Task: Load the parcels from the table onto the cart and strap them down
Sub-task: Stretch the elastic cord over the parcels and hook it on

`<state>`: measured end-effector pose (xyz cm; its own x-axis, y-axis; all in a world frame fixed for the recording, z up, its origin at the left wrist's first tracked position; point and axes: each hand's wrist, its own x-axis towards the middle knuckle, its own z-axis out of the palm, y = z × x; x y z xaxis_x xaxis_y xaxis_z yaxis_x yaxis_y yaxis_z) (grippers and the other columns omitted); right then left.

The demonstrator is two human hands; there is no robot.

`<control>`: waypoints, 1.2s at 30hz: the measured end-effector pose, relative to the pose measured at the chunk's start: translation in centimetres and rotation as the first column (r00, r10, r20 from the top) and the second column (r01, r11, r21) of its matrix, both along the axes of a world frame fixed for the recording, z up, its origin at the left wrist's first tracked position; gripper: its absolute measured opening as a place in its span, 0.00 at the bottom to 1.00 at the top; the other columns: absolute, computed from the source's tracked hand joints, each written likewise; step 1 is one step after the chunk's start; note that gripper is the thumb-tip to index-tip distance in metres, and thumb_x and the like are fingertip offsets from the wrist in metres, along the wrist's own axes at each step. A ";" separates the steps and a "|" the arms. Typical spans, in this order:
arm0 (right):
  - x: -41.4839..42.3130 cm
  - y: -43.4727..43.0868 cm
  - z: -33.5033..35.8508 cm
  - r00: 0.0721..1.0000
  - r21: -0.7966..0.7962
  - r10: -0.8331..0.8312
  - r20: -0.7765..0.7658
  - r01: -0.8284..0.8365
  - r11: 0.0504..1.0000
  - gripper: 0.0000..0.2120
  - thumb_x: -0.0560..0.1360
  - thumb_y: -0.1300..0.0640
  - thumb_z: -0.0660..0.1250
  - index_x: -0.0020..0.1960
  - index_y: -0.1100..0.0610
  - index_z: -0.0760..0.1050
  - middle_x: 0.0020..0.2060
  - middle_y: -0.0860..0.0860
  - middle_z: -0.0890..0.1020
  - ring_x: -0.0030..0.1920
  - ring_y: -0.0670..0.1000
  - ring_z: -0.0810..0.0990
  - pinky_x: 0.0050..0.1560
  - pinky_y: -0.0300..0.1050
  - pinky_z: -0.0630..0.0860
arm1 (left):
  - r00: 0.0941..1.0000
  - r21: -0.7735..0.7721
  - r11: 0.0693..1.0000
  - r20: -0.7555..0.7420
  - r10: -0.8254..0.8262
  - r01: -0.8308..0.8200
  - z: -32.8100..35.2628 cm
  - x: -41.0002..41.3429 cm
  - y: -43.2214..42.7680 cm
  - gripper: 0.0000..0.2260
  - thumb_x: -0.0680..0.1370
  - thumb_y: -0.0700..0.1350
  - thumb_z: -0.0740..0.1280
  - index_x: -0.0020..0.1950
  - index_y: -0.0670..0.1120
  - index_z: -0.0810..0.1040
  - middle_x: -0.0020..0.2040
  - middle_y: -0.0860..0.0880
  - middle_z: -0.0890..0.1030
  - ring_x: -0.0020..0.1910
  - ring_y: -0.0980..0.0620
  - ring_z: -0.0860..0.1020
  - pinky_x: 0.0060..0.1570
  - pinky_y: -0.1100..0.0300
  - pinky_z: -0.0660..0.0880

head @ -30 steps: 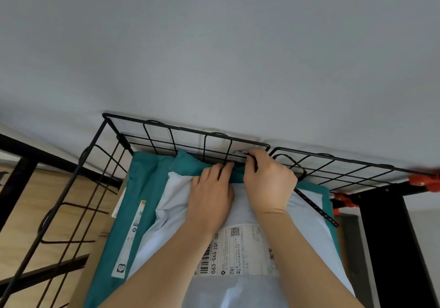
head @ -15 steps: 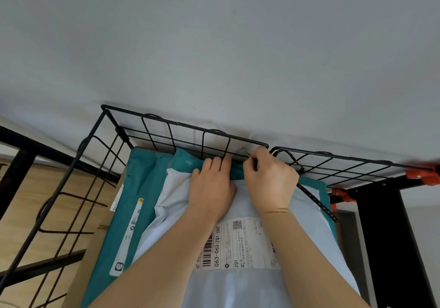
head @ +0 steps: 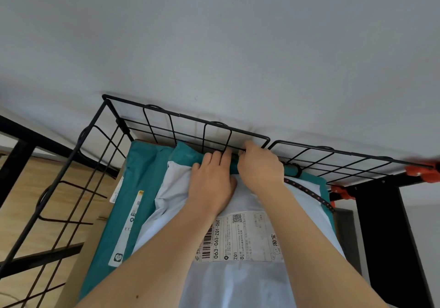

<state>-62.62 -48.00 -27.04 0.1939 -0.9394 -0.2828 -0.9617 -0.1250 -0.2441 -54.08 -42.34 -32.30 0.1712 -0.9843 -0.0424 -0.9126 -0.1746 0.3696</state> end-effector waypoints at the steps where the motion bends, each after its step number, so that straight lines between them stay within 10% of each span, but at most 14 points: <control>1: -0.1 -0.1 -0.1 1.000 0.024 -0.019 0.011 0.019 1.000 0.10 0.80 0.57 0.53 0.57 0.58 0.69 0.50 0.59 0.80 0.51 0.61 0.77 0.41 0.46 0.67 | 1.000 -0.005 1.000 -0.007 0.007 -0.007 0.1 -0.1 0.1 0.25 0.78 0.49 0.58 0.74 0.48 0.60 0.63 0.49 0.71 0.62 0.48 0.68 0.53 0.54 0.65; 9: -0.8 -0.4 0.1 0.993 0.131 -0.045 0.105 0.031 0.991 0.14 0.80 0.58 0.52 0.62 0.54 0.70 0.53 0.57 0.80 0.52 0.60 0.76 0.48 0.49 0.72 | 0.968 -0.015 0.999 -0.247 0.043 -0.048 0.3 0.7 0.1 0.23 0.76 0.43 0.61 0.71 0.53 0.66 0.61 0.50 0.74 0.60 0.49 0.70 0.57 0.56 0.68; 13: -1.1 -0.1 0.5 0.989 0.158 -0.066 0.132 0.045 0.986 0.17 0.80 0.57 0.52 0.67 0.50 0.69 0.58 0.56 0.78 0.57 0.60 0.75 0.54 0.51 0.73 | 0.688 0.064 0.958 -0.683 0.245 -0.278 1.3 0.8 -0.5 0.11 0.76 0.42 0.63 0.55 0.52 0.81 0.52 0.53 0.80 0.50 0.55 0.77 0.55 0.55 0.74; 18: -1.0 -0.4 1.4 0.987 0.268 -0.094 0.134 0.055 0.962 0.22 0.75 0.58 0.53 0.67 0.50 0.70 0.58 0.55 0.79 0.55 0.60 0.77 0.57 0.53 0.74 | 0.836 0.191 0.973 -0.506 0.211 -0.130 1.5 0.2 -1.5 0.08 0.74 0.53 0.66 0.50 0.57 0.83 0.48 0.54 0.82 0.52 0.51 0.78 0.49 0.55 0.71; 27: -1.0 -0.2 1.8 0.987 0.291 -0.093 0.130 0.051 0.955 0.22 0.73 0.59 0.55 0.66 0.53 0.69 0.53 0.58 0.80 0.55 0.59 0.77 0.53 0.50 0.73 | 0.762 0.334 0.930 -0.559 0.327 -0.154 2.2 -0.5 -2.8 0.10 0.76 0.51 0.64 0.52 0.55 0.83 0.51 0.52 0.83 0.57 0.49 0.76 0.54 0.55 0.69; 32: -1.9 2.0 3.2 1.000 0.052 0.016 -0.008 -0.016 0.999 0.21 0.76 0.59 0.56 0.69 0.51 0.67 0.52 0.56 0.79 0.52 0.60 0.76 0.42 0.45 0.67 | 0.736 0.343 0.924 -0.580 0.348 -0.167 2.6 -0.5 -3.1 0.06 0.75 0.53 0.66 0.42 0.53 0.82 0.45 0.50 0.83 0.52 0.47 0.78 0.54 0.53 0.72; 36: -3.9 3.6 4.1 0.994 -0.193 -0.042 0.096 0.060 0.979 0.24 0.74 0.63 0.59 0.68 0.47 0.70 0.60 0.50 0.76 0.49 0.59 0.78 0.41 0.45 0.70 | 0.927 0.281 0.950 -0.302 0.222 -0.136 4.6 0.1 -2.8 0.05 0.73 0.49 0.67 0.39 0.50 0.79 0.49 0.46 0.80 0.55 0.44 0.74 0.48 0.56 0.67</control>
